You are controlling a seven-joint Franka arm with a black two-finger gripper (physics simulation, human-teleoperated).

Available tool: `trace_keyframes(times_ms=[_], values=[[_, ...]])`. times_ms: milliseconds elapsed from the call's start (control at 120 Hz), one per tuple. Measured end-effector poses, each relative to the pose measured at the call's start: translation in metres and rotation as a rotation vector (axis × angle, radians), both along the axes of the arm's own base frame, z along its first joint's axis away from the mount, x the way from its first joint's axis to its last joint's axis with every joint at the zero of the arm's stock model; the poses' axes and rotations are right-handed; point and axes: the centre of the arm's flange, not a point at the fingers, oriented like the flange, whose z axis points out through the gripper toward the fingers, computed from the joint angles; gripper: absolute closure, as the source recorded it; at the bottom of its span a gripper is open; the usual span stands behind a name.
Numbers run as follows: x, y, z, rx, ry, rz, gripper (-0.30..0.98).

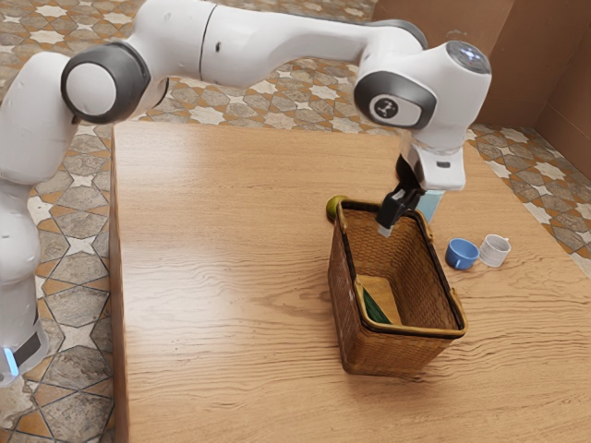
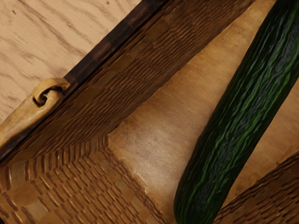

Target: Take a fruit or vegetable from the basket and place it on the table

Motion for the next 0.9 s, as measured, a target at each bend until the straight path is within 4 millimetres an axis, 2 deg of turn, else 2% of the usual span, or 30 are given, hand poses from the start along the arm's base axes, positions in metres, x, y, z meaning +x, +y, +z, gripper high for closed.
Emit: trace_keyframes(times_ms=[125,283,458,900], values=[[0.008,-0.009,-0.020,-0.021,0.027,-0.050,0.00],[0.006,-0.027,-0.025,-0.069,0.041,-0.096,0.00],[0.006,-0.030,-0.027,-0.099,0.052,-0.100,0.00],[0.010,-0.041,-0.068,-0.177,0.146,-0.055,0.00]])
